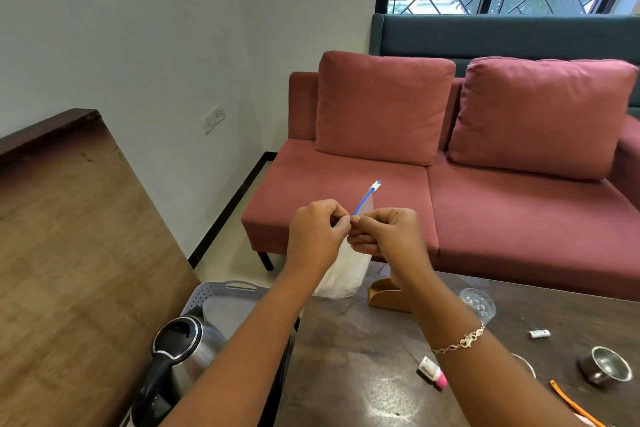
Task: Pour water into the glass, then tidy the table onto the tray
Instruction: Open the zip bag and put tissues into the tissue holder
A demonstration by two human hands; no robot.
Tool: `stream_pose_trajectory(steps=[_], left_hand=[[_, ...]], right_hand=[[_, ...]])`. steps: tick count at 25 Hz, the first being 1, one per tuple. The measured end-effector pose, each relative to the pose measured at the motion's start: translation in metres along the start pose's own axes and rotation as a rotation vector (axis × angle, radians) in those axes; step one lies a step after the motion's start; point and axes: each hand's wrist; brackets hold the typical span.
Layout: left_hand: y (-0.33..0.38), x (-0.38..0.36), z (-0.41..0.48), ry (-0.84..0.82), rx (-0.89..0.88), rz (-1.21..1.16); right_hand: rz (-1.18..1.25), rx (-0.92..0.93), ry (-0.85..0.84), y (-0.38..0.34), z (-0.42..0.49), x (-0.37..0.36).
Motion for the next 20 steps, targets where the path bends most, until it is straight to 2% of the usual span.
stream_pose_trajectory(steps=[5, 12, 17, 20], left_hand=[[-0.004, -0.004, -0.009, 0.052, -0.007, 0.068], [-0.008, -0.008, -0.016, 0.054, 0.012, 0.132], [-0.021, 0.008, -0.004, 0.248, 0.155, 0.126], [-0.029, 0.008, -0.008, 0.173, 0.121, 0.135]], right_hand=[[0.019, -0.004, 0.014, 0.004, -0.003, -0.004], [-0.103, -0.039, 0.028, 0.009, -0.001, -0.011], [-0.184, -0.03, 0.078, 0.009, 0.004, -0.002], [-0.292, 0.018, 0.08, 0.004, 0.002, 0.001]])
Point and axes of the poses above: each hand's wrist, its own z-axis towards the middle knuckle, its own x-axis out of the back of the hand, y = z × x, and after that the axes turned 2 degrees about -z, right-handed
